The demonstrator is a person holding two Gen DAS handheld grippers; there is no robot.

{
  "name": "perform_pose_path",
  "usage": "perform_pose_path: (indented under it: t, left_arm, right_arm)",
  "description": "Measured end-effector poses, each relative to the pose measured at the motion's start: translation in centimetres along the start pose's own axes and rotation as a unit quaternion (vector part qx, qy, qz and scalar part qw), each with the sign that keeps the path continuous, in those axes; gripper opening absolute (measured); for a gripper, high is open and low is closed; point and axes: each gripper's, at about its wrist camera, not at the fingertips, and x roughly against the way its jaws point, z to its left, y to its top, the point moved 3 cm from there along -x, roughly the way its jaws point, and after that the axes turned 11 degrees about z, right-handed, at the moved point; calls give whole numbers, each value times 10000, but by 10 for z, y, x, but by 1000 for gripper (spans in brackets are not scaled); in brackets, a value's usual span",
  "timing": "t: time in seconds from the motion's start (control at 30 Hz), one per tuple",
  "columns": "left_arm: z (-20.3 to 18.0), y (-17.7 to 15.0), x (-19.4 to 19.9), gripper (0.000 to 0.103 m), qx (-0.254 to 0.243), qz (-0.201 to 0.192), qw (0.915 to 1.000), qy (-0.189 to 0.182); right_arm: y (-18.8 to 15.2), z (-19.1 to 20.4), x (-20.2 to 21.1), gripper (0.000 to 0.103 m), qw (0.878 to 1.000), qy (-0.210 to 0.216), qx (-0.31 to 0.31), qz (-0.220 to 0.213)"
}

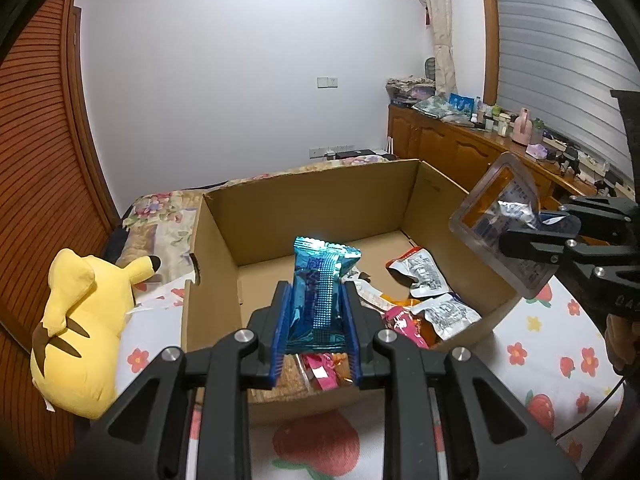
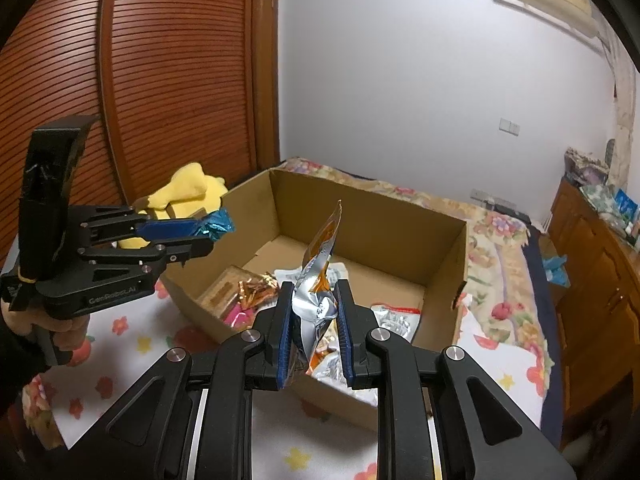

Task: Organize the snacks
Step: 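Carry the blue candy and foil packet over the box and open both tools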

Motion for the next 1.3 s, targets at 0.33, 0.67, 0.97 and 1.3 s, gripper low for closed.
perform_pose_path:
  t: [0.33, 0.67, 0.97, 1.3]
  left_arm:
    - [6, 4, -18, 25, 108, 96, 9999, 15]
    - [11, 2, -21, 29, 162, 74, 9998, 32]
    - [7, -1, -14, 30, 157, 18, 9999, -10]
    - [1, -8, -2, 32, 153, -43, 9999, -30]
  right_arm:
    - [4, -12, -30, 17, 9997, 87, -72, 229]
    - [1, -19, -48, 17, 9986, 11, -210, 486]
    - [-1, -20, -56, 18, 9979, 12, -266, 589]
    - [-3, -22, -46, 20, 9978, -26, -393, 535]
